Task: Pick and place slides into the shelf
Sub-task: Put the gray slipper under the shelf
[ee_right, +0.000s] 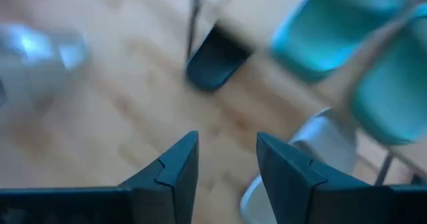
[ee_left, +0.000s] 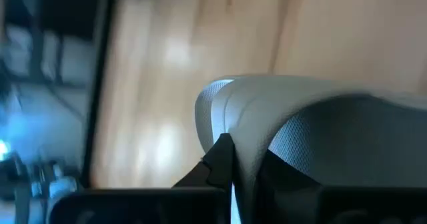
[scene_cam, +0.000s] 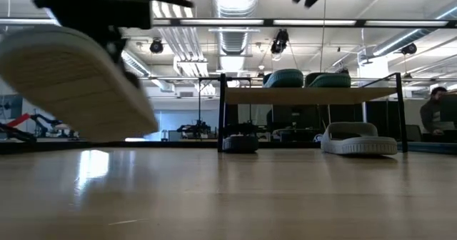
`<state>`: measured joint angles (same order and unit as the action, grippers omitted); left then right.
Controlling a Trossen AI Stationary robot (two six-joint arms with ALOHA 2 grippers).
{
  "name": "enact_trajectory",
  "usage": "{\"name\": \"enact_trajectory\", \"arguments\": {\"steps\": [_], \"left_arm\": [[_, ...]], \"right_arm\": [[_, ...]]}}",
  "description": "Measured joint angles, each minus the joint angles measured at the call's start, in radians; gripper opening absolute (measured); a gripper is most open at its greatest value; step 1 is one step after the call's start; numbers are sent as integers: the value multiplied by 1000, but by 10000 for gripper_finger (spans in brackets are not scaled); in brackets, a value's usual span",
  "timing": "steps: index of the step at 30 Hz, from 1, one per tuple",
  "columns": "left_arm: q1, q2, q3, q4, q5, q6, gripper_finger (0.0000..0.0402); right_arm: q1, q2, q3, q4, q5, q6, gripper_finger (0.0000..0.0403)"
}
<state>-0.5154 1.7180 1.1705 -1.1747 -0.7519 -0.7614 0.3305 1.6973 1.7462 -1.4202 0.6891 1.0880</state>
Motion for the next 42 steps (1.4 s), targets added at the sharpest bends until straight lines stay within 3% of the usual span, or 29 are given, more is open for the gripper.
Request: {"name": "enact_trajectory", "arguments": {"steps": [3,6,11,14,21,30,37,42], "left_arm": [[57,0,-5,163,-97,200,1],[117,0,-14,466,-121,538,1],[182,29,-15,1092,-77,1109,1],[233,77,-8,1314,-12,1313,0],[356,253,89,1279,73,1345,0],[388,404,249,1279,91,1352,12],[388,408,288,1226,95,1241,110],[394,365,340,1037,92,1100,191]], "right_arm": [[2,-88,0,-50,104,105,138],[2,-160,0,-75,190,144,133],[-19,-224,0,-95,222,140,127],[-25,-228,0,-132,212,145,127],[-24,-197,0,-151,172,144,127],[-24,-180,-28,-151,155,122,127],[-23,-181,-73,-151,117,152,127],[-23,-181,-80,-150,93,169,128]]}}
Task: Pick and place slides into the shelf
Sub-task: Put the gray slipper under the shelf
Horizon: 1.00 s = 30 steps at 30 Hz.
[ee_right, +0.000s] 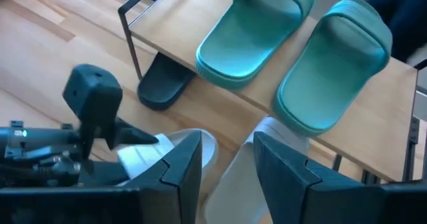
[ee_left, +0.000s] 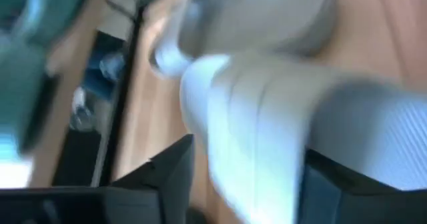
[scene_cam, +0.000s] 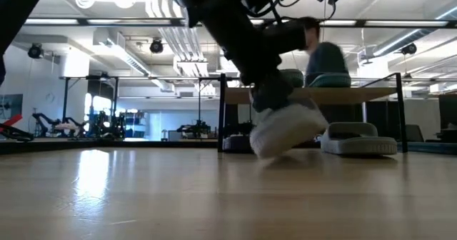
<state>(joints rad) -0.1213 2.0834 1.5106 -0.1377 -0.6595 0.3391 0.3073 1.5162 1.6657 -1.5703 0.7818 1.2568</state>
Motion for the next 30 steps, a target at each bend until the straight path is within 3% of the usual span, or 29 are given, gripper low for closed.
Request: {"name": "enact_trajectory", "arguments": {"steps": [3,7,14,16,19,23,30], "left_arm": [[-1,-8,26,-106,32,-69,219],[-4,-50,37,-191,203,-98,227],[-14,-154,28,-416,223,-256,228],[-15,-214,22,-513,302,-331,228],[-17,-267,-16,-557,513,-408,224],[-46,-311,-152,-446,650,-420,187],[-134,-323,-368,-164,707,-465,63]], "right_arm": [[0,-1,0,0,1,3,128],[-3,-1,-2,1,2,4,128],[-3,-2,-9,2,-3,7,128],[-3,-2,-10,2,-5,7,128],[-3,-2,-11,4,-12,3,128],[-2,-2,-13,6,-48,-6,128],[2,-2,-21,10,-158,-34,128]]}}
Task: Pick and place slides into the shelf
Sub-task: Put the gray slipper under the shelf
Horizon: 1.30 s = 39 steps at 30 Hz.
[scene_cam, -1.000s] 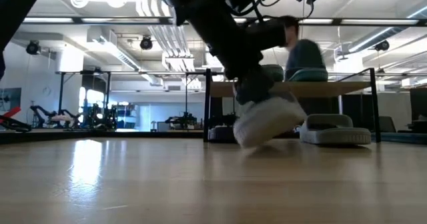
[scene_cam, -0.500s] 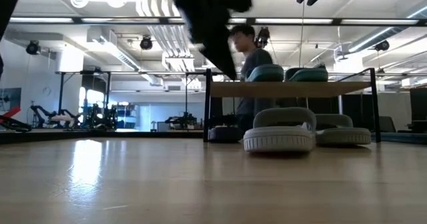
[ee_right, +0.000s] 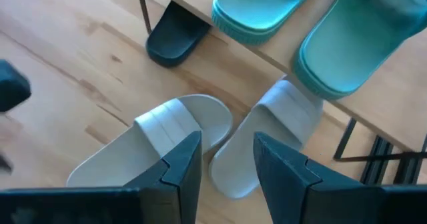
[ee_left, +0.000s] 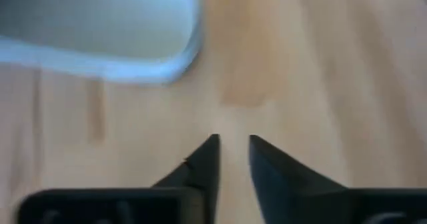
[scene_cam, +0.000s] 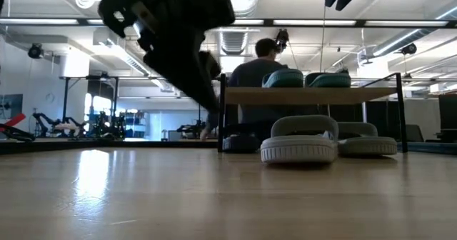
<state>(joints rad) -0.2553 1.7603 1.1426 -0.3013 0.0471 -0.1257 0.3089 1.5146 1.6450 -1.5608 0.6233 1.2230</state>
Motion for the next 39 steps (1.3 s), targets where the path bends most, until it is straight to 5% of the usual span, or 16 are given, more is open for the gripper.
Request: {"name": "enact_trajectory", "arguments": {"steps": [3,7,20,28,34,39], "left_arm": [[-18,1,-37,145,-17,1,14],[-5,42,-53,299,-43,0,13],[27,241,72,321,49,7,18],[124,343,205,373,-36,111,18],[215,454,339,378,-63,106,18],[230,432,360,349,-138,37,18]], "right_arm": [[5,0,-4,3,-2,12,128],[14,0,-7,12,-7,38,127],[75,0,-11,24,-58,91,127],[90,0,-22,24,-56,139,127],[91,0,-31,24,-55,165,127],[93,0,-32,24,-55,160,127]]}}
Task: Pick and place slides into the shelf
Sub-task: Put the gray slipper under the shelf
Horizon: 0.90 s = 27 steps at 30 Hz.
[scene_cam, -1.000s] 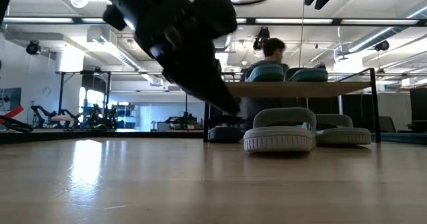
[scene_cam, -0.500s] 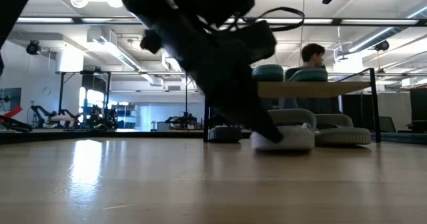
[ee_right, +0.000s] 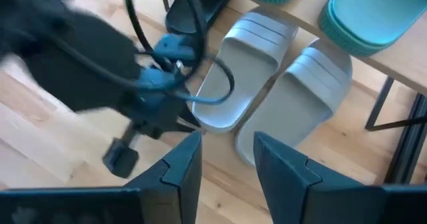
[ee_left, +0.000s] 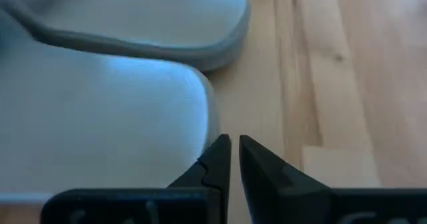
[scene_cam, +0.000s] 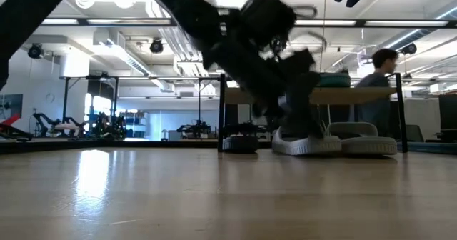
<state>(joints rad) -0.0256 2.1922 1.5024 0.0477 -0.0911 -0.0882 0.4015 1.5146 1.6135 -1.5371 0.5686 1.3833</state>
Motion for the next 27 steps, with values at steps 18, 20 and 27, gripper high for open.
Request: {"name": "enact_trajectory", "arguments": {"steps": [18,20,27], "left_arm": [[-263,-696,-577,-232,-88,-464,18],[-285,-771,-673,-174,-141,-586,18],[-360,-976,-880,-110,-306,-834,18]], "right_arm": [[-150,41,-217,511,-322,-592,37],[-192,65,-253,595,-376,-681,16],[-308,203,-286,697,-482,-958,9]]}}
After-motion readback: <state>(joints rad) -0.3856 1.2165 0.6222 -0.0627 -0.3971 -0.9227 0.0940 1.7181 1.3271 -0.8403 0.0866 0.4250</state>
